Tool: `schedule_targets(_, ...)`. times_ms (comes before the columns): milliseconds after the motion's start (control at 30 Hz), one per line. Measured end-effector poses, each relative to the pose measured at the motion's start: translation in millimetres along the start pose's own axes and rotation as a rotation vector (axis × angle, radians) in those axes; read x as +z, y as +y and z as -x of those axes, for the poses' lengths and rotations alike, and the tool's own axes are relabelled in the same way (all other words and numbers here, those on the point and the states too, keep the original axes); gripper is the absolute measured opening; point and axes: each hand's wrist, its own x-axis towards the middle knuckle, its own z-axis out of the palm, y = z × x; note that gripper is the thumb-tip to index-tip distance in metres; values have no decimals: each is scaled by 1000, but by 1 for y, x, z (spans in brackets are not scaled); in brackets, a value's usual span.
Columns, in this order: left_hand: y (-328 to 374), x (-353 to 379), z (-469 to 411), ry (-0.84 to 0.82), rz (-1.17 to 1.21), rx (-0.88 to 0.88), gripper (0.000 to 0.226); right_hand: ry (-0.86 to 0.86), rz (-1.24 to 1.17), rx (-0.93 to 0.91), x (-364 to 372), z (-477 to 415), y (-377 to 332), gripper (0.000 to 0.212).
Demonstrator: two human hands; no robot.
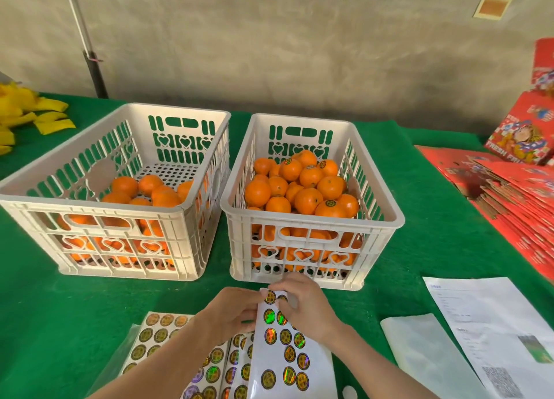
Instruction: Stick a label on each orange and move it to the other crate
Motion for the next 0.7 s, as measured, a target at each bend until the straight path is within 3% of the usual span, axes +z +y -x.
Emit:
schedule_targets(267, 2, 3, -4, 20, 27, -12, 27, 192, 188, -95, 9, 4, -1, 24)
schedule_targets(400, 4, 5, -3, 14, 16, -17, 23, 99, 99, -10, 7, 5, -2, 23)
schedule_targets(567, 4, 6, -4, 21, 39, -12, 21, 163, -52, 13, 5, 8, -10, 20)
schedule_targets(700, 4, 8, -4, 24, 25, -8, 21, 206, -245, 185, 5, 7, -18, 15)
